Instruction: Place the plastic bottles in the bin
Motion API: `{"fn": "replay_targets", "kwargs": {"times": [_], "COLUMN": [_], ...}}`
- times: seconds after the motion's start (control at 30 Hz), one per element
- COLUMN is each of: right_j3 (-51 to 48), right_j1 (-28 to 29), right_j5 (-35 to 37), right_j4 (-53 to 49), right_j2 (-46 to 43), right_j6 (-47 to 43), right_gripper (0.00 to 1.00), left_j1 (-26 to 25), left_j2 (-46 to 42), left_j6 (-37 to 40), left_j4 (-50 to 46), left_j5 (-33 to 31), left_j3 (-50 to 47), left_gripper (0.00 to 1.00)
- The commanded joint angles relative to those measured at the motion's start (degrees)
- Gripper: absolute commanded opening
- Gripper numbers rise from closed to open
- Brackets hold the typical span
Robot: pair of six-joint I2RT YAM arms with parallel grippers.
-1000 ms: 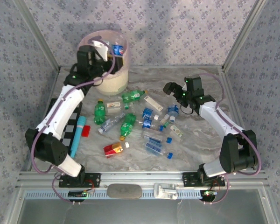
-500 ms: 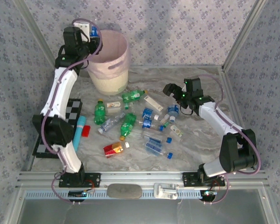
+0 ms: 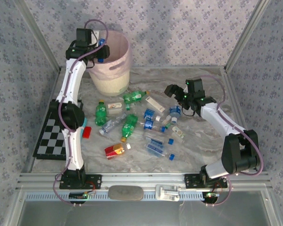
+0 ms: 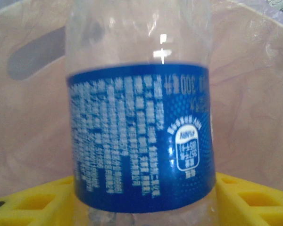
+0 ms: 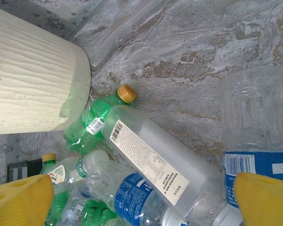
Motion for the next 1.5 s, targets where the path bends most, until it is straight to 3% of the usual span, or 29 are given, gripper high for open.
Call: {"fn": "replay_targets", "kwargs": {"times": [0.0,0.1,0.37,0.5,0.6,0.83,1.07,1.23,1.47], "right_j3": [0.33,0.33,0.33,0.42,0.68,1.16,1.1,2.75,6.58], "right_j1": [0.19,0.2,0.31,0.45,0.97,2.1,3.09,4.07,5.95], "right_j5": [-0.4,-0.59,-1.14,-1.51,-1.21,0.21,1.37,0.43,-1.25], "right_j4": [-0.24,-0.26,-0.21,0.26,0.3,0.44,1.51,2.12,2.01], "right_j2": [0.73,0.75,0.75,0.72,0.63,0.41,1.61,4.99,9.47], "right_j6": [-0.38,-0.47,-0.64,-0.96,-1.6,-3.2,-3.22,-2.14,-0.82], "right_gripper": [1.0,1.0,1.0,1.0,1.0,1.0,1.0,1.0,1.0], "left_j1": [-0.63,-0.89,-2.1,-3.12,-3.79,-3.97,-3.97,-3.97,-3.97], "left_j2": [-1.01,-1.65,-5.42,-10.46,-17.51,-39.97,-57.67,-63.24,-61.11], "left_j6": [-0.36,-0.33,0.31,0.64,0.35,-3.56,-12.24,-16.19,-19.11], "left_j4": [-0.61,-0.34,0.39,2.35,7.03,23.7,27.48,26.1,27.3], "left_j5": [0.87,0.78,0.33,0.52,0.85,1.05,-3.76,-6.93,-8.35], "left_j3": [2.26,2.32,1.73,-3.05,-12.73,-46.45,-74.0,-87.2,-96.55], "left_gripper": [0.72,0.79,0.86,0.88,0.9,1.0,1.0,1.0,1.0]}}
